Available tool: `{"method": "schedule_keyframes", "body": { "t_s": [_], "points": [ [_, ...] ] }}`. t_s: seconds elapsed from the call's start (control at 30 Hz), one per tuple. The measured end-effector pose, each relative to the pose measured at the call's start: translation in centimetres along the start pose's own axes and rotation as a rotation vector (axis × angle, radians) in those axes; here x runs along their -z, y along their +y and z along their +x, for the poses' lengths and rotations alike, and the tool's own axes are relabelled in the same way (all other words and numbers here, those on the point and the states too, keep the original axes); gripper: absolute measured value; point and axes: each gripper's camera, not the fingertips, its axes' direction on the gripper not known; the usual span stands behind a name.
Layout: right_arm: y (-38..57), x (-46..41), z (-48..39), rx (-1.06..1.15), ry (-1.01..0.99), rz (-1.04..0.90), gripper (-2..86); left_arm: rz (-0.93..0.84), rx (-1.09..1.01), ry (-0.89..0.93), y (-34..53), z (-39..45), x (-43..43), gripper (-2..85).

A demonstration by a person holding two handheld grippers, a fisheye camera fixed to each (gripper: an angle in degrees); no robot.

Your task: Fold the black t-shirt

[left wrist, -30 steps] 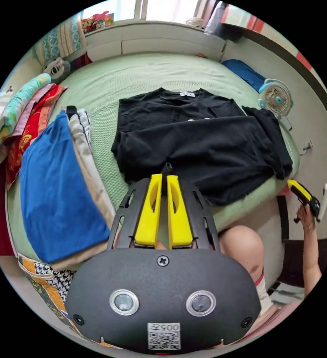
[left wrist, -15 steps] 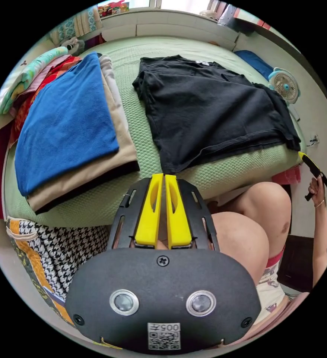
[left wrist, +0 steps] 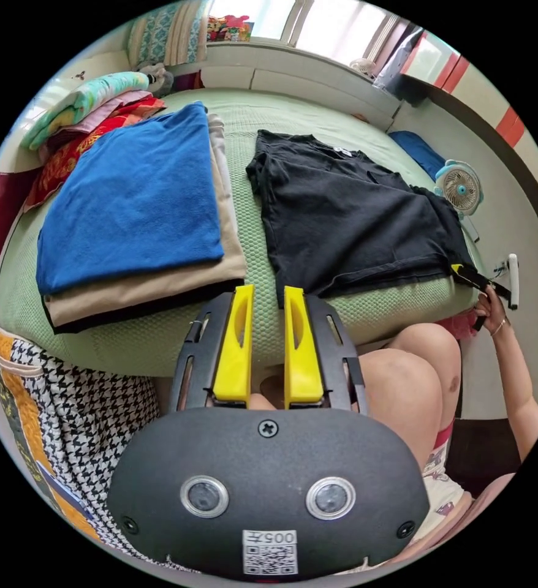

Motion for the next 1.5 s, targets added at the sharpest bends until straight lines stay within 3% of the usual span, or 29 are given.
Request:
{"method": "schedule_keyframes", "body": {
  "t_s": [0.2, 0.33, 0.57, 1.1, 1.5],
  "points": [
    [3.8, 5.9, 2.0, 0.012, -0.03, 0.161, -1.3, -0.017, 0.0, 0.09, 0.8, 0.1, 0.6, 11.1],
    [5.5, 7.0, 3.0, 0.007, 0.0, 0.141, -1.3, -0.092, -0.001, 0.081, 1.3, 0.9, -0.6, 11.5],
    [7.0, 6.9, 2.6, -0.024, 0.021, 0.108, -1.3, -0.182, -0.045, -0.009, 3.5, 2.1, 1.8, 2.4],
    [14.5, 20.0, -0.6, 0.054, 0.018, 0.275, -1.3, 0.192, -0.118, 0.04, 13.1, 3.1, 25.4, 0.5],
    [20.8, 27.0, -1.9, 0.016, 0.001, 0.329, -1.5, 0.246, -0.069, 0.056, 19.7, 2.0, 32.3, 0.5]
  ]
}}
